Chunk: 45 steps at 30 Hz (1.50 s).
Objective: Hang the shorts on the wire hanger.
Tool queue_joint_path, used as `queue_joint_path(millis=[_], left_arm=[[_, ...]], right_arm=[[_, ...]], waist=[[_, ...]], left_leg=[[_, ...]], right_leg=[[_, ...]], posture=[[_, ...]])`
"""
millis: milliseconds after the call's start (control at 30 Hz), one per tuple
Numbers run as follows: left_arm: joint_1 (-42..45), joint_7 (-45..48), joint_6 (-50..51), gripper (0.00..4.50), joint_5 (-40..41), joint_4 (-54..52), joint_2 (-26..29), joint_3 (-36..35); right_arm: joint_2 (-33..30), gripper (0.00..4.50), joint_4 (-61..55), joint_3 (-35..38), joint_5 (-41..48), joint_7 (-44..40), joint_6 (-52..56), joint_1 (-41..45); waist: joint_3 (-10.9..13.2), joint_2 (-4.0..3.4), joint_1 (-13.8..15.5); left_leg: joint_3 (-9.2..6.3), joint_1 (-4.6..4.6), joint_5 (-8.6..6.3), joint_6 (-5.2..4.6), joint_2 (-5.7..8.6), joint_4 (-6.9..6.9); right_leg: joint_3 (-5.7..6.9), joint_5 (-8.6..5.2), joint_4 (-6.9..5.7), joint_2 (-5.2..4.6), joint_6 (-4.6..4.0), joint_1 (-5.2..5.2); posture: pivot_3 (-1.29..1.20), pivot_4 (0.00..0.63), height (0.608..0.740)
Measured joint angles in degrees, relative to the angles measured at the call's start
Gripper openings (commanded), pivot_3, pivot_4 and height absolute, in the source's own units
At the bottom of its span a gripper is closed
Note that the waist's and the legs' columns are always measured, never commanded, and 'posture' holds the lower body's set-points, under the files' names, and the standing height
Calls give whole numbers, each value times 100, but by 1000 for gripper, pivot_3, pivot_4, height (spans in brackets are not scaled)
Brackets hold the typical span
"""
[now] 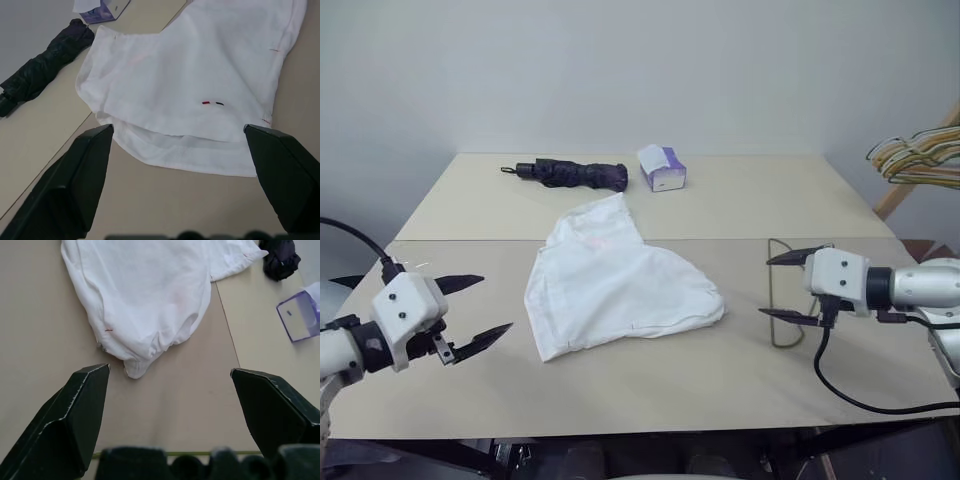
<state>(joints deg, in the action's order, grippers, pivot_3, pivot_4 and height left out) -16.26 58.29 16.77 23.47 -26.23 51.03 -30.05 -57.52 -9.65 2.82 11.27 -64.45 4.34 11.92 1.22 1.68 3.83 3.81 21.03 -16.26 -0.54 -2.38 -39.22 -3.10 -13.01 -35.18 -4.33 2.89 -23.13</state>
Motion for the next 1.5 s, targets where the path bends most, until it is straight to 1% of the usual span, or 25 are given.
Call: queue_joint_path(millis=[100,267,433,567,667,733,900,1000,1033,1167,1200,1267,1367,1500], left_arm=[[-54,134,33,4500,11,-21,48,263],[-177,350,34,4500,7,-51,77,594],[62,563,-66,4500,-127,100,294,912],[151,633,-83,4500,-248,249,376,1027],[63,662,-136,4500,-316,245,414,1012],[-95,707,-149,4500,-331,247,428,968],[-285,866,-202,4500,-430,256,511,897],[-128,1024,-422,4500,-434,449,505,1128],[16,1054,-511,4500,-474,563,496,1294],[915,1205,-1057,4500,-852,1314,450,2122],[1198,1255,-1222,4500,-1033,1538,436,2413],[1497,1299,-1518,4500,-1384,1862,415,2875],[1918,1237,-1862,3916,-1940,2593,264,3457],[2198,1310,-2210,2664,-1993,3026,210,3668]], right_arm=[[30,4468,31,-187,-286,89,-142,45],[432,4468,185,-787,-1075,437,-582,167],[1007,4468,738,-1659,-2099,884,-1329,572],[1534,4468,1669,-2296,-2934,1440,-1954,933],[1688,3862,2086,-2469,-3205,1622,-2237,1251],[1693,3213,2310,-2479,-3325,1719,-2366,1294],[1759,1307,2463,-2498,-3487,1843,-2455,1304],[1807,239,2478,-2510,-3523,1842,-2455,1302],[1818,17,2482,-2512,-3533,1842,-2455,1303],[1875,17,2507,-2539,-3591,1850,-2449,1343],[1902,17,2506,-2543,-3615,1862,-2421,1359],[1958,17,2498,-2549,-3692,1908,-2368,1381],[1980,0,2471,-2550,-3705,1947,-2294,1377],[1975,0,2377,-2549,-3707,1947,-2171,1357]], waist=[[0,0,-27],[0,0,-148],[-1,-1,-242],[0,-1,-319],[0,-2,-356],[0,-1,-352],[0,-1,-311],[0,-2,-292],[0,-2,-288],[0,-2,-301],[-1,-2,-305],[-1,-2,-324],[-1,-3,-344],[-2,-4,-354]], left_leg=[[1,0,0,0,-1,0],[2,0,0,1,-2,0],[3,-4,1,3,-1,0],[2,2,2,4,0,0],[2,-2,2,4,-2,0],[2,-3,2,3,-2,0],[2,-11,2,3,-2,0],[2,-13,2,4,-1,0],[2,-13,2,4,-1,0],[3,-18,2,4,0,0],[3,-18,2,4,1,0],[5,-17,2,4,2,1],[5,-15,2,4,2,1],[7,-23,2,4,2,1]], right_leg=[[0,0,0,1,0,-2],[0,0,-1,2,-1,-2],[0,-1,-3,3,-5,0],[-1,0,-4,3,-5,-4],[-2,1,-6,4,-7,-1],[-2,1,-7,3,-7,-1],[-2,-1,-14,2,-8,4],[-2,-2,-15,1,-9,5],[-2,-2,-17,2,-9,5],[-2,-2,-20,4,-10,9],[-2,-2,-20,5,-10,9],[-5,-1,-21,5,-10,7],[-7,-1,-27,8,-10,2],[-10,-3,-42,4,-11,3]], posture=[[96,0,740],[73,0,740],[70,0,740],[89,0,740],[92,0,740],[103,0,740],[110,0,740],[111,0,740],[107,0,740],[88,0,740],[88,0,740],[69,0,740],[50,0,740],[41,0,740]])
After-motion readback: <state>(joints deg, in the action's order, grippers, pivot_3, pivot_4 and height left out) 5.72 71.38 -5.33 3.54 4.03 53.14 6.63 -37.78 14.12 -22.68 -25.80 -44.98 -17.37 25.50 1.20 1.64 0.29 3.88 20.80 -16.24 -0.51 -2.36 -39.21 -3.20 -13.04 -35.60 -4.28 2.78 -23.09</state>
